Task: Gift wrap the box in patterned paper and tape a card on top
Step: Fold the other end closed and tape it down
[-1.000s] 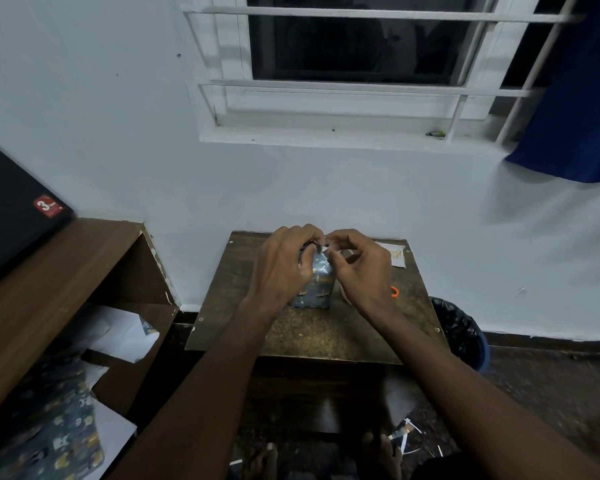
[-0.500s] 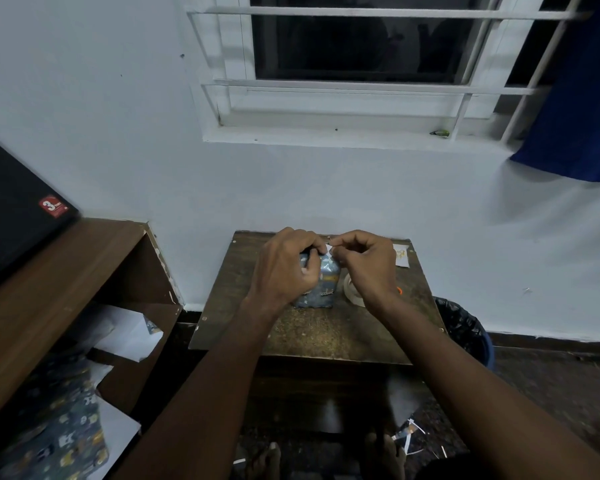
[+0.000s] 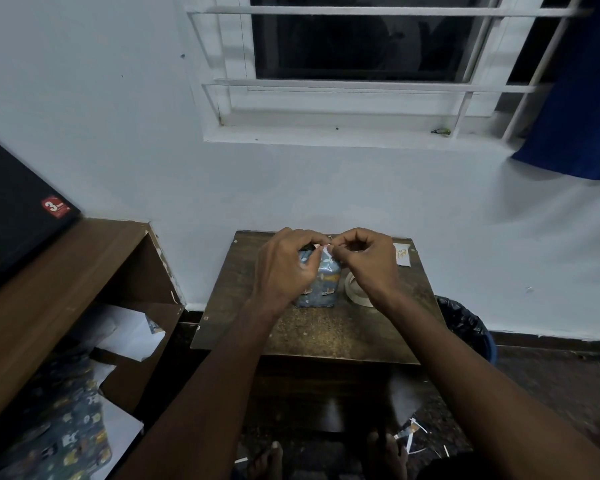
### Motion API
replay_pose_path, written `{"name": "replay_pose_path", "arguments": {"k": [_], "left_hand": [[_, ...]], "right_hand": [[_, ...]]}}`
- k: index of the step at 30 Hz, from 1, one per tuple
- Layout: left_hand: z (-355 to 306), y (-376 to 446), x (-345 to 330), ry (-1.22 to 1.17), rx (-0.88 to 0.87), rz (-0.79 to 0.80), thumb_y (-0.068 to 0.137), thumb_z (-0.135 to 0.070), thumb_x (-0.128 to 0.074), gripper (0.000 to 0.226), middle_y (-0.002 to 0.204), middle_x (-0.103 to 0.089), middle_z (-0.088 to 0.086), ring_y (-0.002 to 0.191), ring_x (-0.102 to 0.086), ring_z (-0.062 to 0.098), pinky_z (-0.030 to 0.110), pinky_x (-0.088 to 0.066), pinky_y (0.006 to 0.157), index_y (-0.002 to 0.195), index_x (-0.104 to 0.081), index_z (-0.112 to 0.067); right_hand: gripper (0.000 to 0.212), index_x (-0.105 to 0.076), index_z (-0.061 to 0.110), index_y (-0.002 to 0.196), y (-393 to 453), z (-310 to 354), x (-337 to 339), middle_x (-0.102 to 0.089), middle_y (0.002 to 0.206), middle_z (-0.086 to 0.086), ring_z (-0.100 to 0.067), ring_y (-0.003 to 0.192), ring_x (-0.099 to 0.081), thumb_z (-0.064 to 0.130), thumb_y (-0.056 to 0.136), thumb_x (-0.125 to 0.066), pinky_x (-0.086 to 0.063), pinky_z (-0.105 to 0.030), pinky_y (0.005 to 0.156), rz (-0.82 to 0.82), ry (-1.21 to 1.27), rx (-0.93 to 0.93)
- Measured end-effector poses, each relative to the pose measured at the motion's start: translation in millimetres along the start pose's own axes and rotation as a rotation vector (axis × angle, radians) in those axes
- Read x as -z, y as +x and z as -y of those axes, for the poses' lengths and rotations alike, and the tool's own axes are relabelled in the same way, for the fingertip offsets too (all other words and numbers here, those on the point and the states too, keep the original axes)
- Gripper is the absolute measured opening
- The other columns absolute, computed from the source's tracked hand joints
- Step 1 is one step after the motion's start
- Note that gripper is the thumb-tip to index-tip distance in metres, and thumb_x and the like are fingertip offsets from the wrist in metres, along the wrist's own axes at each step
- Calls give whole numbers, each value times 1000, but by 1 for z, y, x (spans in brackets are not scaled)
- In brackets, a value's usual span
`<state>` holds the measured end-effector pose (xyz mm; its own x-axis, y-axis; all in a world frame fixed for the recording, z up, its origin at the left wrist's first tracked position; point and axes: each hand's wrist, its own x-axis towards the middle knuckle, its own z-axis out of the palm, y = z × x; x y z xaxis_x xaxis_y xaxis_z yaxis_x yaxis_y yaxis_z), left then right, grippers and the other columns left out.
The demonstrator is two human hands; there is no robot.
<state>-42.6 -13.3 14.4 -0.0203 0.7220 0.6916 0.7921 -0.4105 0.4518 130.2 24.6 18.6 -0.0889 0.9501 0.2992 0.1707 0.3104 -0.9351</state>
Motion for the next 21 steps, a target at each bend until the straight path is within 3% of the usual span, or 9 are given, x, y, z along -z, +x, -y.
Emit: {"name": "replay_pose_path", "arguments": {"k": [3, 6, 13, 21], "left_hand": [[1, 1, -2, -57, 76, 10, 88, -18, -80, 32, 102, -77, -10, 91, -66, 11, 36, -59, 75, 117, -77, -29], [4, 1, -4, -99, 142, 9, 87, -18, -81, 38, 104, -78, -7, 90, -67, 10, 35, -60, 77, 123, -78, -30], [10, 4, -1, -141, 157, 50, 87, -15, -82, 31, 95, -80, -9, 83, -70, 6, 36, -60, 70, 113, -83, -32], [10, 5, 10, -197, 115, 116, 83, -18, -89, 16, 94, -81, -14, 86, -74, -4, 31, -64, 76, 97, -86, -24]], "right_hand": [[16, -78, 11, 93, 5, 1, 1, -74, 83, -12, -19, 72, -68, 0, 81, -82, -63, -40, 71, 4, 1, -1], [24, -82, 19, 102, 11, 0, 3, -74, 90, 1, -16, 81, -72, 4, 83, -81, -64, -43, 75, 56, -128, 83], [12, -82, 14, 82, 15, 1, 1, -74, 86, 7, -8, 81, -71, 2, 82, -82, -58, -28, 73, 49, -225, 141], [31, -74, 18, 81, 16, -1, 4, -65, 90, 8, -5, 82, -62, -13, 78, -69, -49, -22, 69, 145, -489, 422]]}}
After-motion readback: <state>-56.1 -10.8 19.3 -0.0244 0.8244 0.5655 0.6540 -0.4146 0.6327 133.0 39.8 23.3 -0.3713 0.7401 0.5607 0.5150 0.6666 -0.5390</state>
